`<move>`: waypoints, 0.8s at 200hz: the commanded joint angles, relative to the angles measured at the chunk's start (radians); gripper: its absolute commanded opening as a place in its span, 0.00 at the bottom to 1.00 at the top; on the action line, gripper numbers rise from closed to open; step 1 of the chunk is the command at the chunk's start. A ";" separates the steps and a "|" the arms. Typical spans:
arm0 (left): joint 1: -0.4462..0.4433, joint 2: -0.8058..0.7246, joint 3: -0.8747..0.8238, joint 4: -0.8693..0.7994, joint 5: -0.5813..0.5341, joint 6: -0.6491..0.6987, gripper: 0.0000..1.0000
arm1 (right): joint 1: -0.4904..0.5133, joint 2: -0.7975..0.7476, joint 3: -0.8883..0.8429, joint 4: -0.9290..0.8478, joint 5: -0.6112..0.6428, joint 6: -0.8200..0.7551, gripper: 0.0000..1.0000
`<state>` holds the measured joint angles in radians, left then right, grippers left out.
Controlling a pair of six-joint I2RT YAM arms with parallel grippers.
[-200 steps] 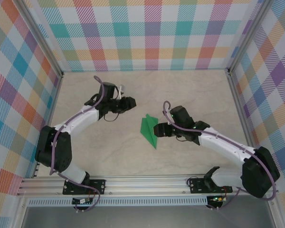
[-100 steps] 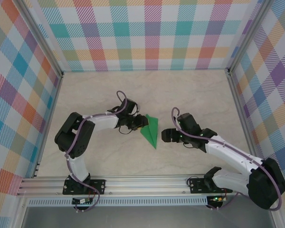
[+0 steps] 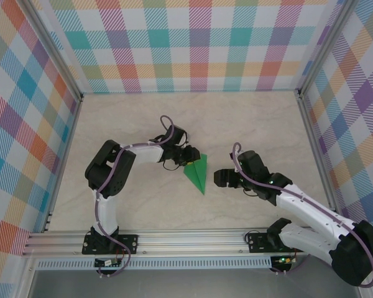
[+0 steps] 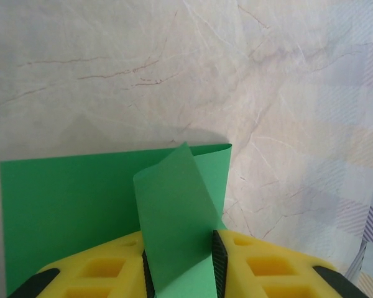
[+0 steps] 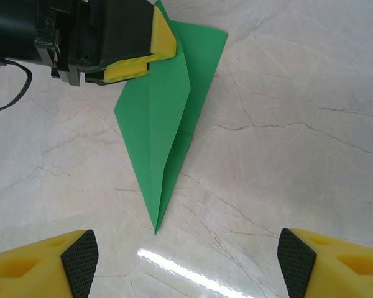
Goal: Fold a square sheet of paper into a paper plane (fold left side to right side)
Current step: Turn over the paper at the center of the table.
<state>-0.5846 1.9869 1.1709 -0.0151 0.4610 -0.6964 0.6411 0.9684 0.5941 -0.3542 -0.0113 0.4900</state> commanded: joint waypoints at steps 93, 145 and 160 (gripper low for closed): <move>0.032 -0.307 -0.008 -0.071 -0.064 0.045 0.00 | -0.308 -0.136 -0.147 0.388 -0.557 0.226 1.00; 0.052 -0.655 -0.053 -0.054 -0.184 0.027 0.00 | -0.390 -0.039 -0.082 0.642 -0.915 0.300 0.99; 0.052 -0.743 -0.114 0.019 -0.201 -0.006 0.00 | -0.375 -0.028 -0.055 0.669 -0.951 0.275 1.00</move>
<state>-0.5377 1.3537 1.1454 -0.0662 0.3210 -0.6674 0.2508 0.9291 0.4725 0.1478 -0.7658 0.7605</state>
